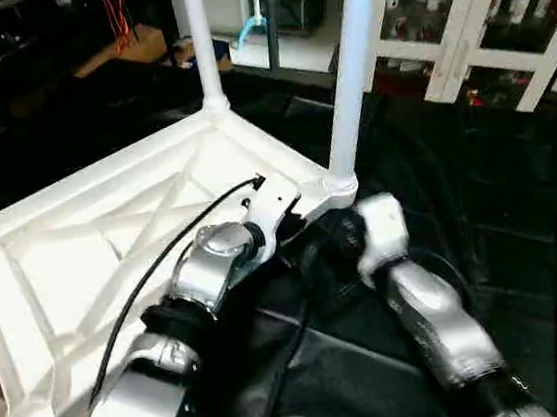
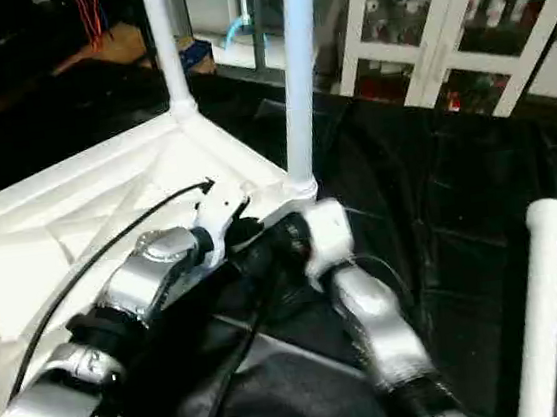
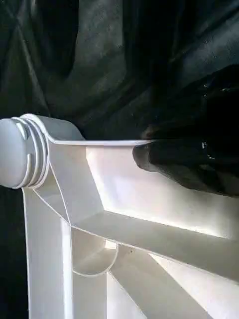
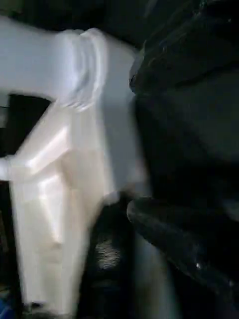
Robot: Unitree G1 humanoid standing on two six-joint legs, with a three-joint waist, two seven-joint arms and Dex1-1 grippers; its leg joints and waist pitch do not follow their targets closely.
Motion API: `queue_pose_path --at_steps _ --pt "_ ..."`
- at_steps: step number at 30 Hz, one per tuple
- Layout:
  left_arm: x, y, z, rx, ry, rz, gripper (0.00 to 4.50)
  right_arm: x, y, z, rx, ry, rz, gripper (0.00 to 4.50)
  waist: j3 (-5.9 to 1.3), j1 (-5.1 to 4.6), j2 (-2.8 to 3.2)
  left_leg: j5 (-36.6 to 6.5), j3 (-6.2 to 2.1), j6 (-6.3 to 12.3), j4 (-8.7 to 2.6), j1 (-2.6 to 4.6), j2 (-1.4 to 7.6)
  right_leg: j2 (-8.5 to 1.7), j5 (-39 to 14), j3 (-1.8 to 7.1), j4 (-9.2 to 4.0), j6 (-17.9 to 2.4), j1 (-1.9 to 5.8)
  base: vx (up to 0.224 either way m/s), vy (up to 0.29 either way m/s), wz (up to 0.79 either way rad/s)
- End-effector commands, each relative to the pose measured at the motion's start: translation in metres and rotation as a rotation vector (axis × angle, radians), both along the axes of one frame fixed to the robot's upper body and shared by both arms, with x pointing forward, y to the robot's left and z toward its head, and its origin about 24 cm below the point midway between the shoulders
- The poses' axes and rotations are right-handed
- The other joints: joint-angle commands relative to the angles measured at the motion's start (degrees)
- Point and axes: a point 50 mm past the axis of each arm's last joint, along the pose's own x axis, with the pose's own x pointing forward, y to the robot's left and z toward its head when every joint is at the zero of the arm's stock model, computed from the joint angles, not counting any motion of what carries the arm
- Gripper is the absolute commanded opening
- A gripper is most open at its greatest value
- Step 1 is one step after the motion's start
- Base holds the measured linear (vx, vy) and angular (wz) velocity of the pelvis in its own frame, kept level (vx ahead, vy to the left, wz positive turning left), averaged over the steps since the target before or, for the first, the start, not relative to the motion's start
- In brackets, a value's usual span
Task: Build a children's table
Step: Rotate leg to tighten
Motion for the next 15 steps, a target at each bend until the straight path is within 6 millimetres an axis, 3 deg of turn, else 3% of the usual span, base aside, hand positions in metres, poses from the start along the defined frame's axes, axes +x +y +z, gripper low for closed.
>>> queue_pose_path --at_steps 1,2,3,8,11,15 --pt "0.003 -0.013 0.016 -0.011 -0.089 -0.115 0.00 -0.008 -0.015 0.010 -0.042 -0.037 0.011 3.59 -4.21 -0.09 0.52 -10.02 -0.77 4.78 -4.12 1.02 1.42 -1.37 -3.02 1.09 -2.45 -14.93 3.48 0.000 0.000 0.00" --pt "0.002 -0.017 0.018 -0.017 -0.095 -0.150 0.00 -0.012 -0.021 0.009 -0.060 -0.034 -0.003 3.59 -4.06 0.13 0.75 -11.62 -0.59 4.68 -4.11 1.51 1.50 -1.23 -4.64 1.12 -3.05 -14.34 3.20 0.000 0.000 0.00" --pt "0.001 -0.021 0.019 -0.026 -0.099 -0.179 0.00 -0.015 -0.027 0.008 -0.073 -0.030 -0.034 3.59 -4.00 0.00 0.42 -12.51 -0.58 4.53 -4.21 1.19 1.43 -1.37 -5.94 1.16 -3.06 -14.28 3.38 0.000 0.000 0.00" --pt "-0.007 -0.042 0.026 -0.080 -0.131 -0.348 0.00 -0.023 -0.045 0.002 -0.158 0.001 -0.165 3.59 -3.72 0.04 0.70 -17.49 -0.53 2.66 -4.50 1.57 1.47 -1.44 -14.80 1.17 -4.17 -12.64 2.57 0.000 0.000 0.00" --pt "-0.015 -0.056 0.028 -0.124 -0.153 -0.431 0.00 -0.026 -0.052 0.000 -0.179 0.026 -0.236 3.59 -3.68 0.32 0.67 -17.37 -0.36 2.90 -4.43 1.57 1.40 -1.56 -16.60 1.26 -4.35 -11.59 2.45 0.000 0.000 0.00" --pt "-0.012 -0.069 0.030 -0.110 -0.213 -0.401 0.00 -0.029 -0.049 0.003 -0.170 0.028 -0.241 3.59 -3.79 0.27 0.84 -15.03 -0.53 3.96 -4.35 0.97 1.25 -1.61 -16.80 1.13 -4.32 -9.78 2.79 0.000 0.000 0.00"
